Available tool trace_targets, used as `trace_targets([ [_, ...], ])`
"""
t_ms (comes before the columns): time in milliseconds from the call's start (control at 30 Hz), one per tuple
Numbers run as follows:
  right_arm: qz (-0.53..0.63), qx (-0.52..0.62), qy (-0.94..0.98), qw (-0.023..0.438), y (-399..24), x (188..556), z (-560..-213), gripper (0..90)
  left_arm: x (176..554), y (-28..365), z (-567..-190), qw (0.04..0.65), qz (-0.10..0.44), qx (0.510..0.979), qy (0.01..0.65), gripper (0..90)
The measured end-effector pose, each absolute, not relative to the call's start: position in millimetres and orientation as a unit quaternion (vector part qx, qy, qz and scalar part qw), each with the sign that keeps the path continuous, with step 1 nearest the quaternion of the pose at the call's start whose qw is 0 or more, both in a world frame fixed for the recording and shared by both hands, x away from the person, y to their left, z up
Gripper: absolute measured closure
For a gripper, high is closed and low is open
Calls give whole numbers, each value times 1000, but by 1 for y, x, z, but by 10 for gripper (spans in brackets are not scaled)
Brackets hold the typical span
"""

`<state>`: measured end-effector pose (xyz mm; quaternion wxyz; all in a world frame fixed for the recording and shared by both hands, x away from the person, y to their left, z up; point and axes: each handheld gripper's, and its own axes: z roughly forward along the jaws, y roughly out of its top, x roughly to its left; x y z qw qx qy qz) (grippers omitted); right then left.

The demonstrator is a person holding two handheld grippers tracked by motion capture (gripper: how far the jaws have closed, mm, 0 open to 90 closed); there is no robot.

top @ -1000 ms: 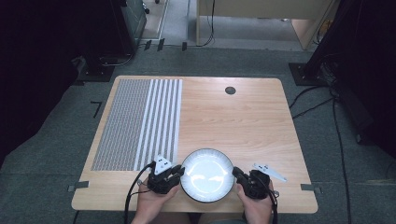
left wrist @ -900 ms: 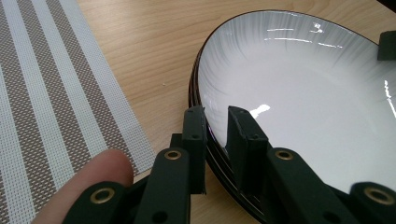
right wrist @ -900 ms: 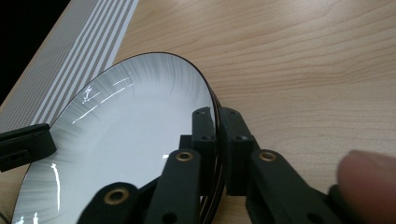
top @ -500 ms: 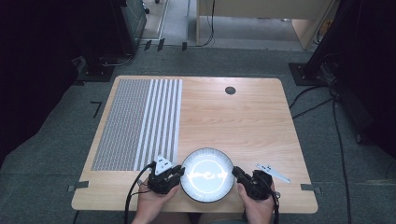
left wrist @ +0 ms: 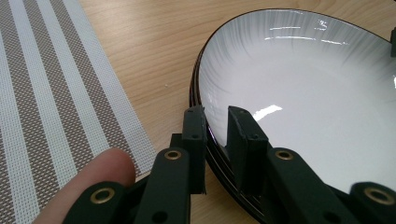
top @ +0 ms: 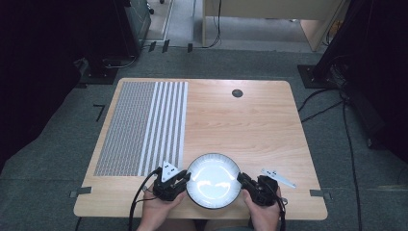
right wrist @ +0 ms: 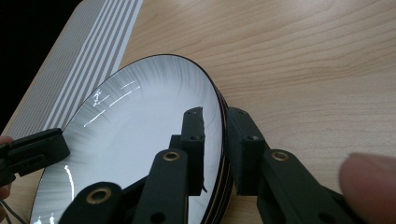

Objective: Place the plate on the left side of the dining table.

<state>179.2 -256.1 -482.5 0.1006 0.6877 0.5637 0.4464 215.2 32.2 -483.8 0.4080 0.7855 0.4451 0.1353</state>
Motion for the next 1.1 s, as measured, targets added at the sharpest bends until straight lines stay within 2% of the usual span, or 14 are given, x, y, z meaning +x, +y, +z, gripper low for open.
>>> trace_targets([
  [133, 444, 684, 569, 110, -252, 179, -484, 731, 214, 31, -484, 406, 141, 786, 444, 778],
  [300, 435, 678, 577, 136, -246, 178, -484, 737, 213, 30, -484, 404, 146, 786, 445, 779],
  [467, 431, 686, 567, 149, -246, 176, -485, 873, 213, 30, -484, 404, 147, 785, 446, 778],
  [600, 437, 687, 561, 151, -248, 175, -484, 882, 213, 30, -485, 407, 146, 786, 441, 771],
  [933, 440, 692, 553, 148, -250, 173, -481, 888, 216, 31, -483, 421, 122, 788, 432, 640],
  [1100, 443, 689, 551, 159, -253, 171, -475, 889, 213, 30, -480, 426, 133, 784, 432, 569],
])
